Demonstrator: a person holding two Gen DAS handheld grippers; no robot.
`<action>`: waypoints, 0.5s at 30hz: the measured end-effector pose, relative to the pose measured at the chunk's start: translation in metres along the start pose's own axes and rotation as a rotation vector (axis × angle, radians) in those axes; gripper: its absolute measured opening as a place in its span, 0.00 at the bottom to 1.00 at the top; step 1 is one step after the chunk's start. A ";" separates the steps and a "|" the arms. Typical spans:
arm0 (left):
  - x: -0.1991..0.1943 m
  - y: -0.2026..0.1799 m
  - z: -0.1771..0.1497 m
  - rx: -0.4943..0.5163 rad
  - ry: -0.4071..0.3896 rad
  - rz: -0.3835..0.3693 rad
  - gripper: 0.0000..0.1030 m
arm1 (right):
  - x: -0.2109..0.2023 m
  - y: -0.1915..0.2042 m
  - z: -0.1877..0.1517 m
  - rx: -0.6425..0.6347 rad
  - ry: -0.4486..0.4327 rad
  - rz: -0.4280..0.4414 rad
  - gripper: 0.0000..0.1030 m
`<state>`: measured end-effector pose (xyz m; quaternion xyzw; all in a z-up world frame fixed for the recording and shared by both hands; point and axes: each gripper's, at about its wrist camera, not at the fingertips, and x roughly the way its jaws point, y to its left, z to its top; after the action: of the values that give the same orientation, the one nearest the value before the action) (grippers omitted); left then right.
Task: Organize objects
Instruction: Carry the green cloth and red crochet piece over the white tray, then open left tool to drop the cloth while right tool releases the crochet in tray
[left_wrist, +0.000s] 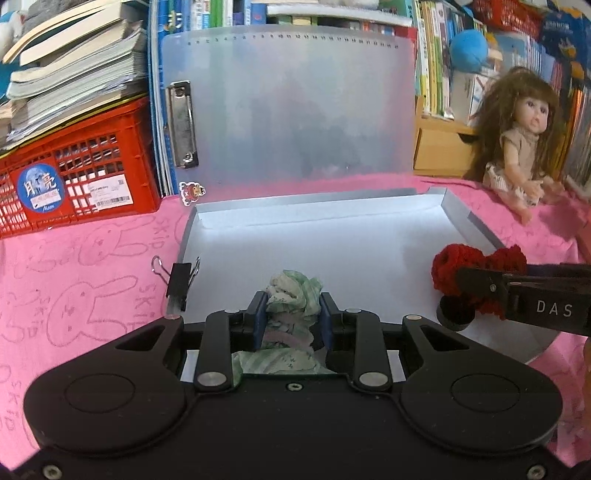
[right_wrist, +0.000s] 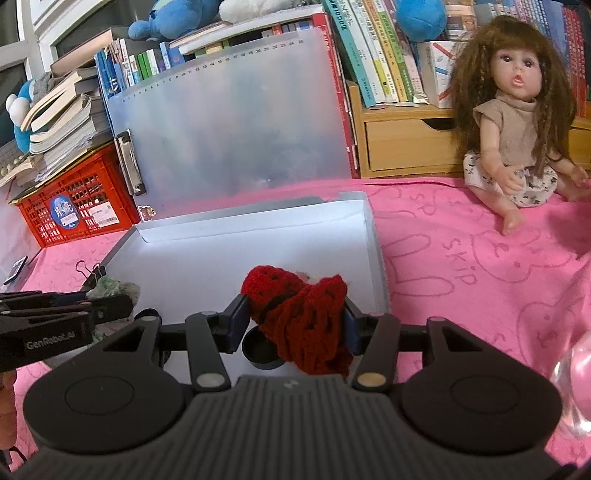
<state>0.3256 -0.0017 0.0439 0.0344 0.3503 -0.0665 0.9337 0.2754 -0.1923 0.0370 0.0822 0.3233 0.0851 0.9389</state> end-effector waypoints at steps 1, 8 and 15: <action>0.002 -0.001 0.001 0.009 0.004 0.005 0.27 | 0.002 0.001 0.001 -0.006 0.002 0.001 0.54; 0.018 -0.005 0.008 0.009 0.017 0.022 0.28 | 0.013 0.008 0.008 -0.016 0.009 -0.004 0.54; 0.023 -0.004 0.006 0.015 0.005 0.029 0.31 | 0.019 0.010 0.007 -0.022 0.011 -0.001 0.55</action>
<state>0.3462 -0.0085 0.0329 0.0464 0.3515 -0.0556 0.9334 0.2934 -0.1794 0.0335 0.0713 0.3275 0.0884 0.9380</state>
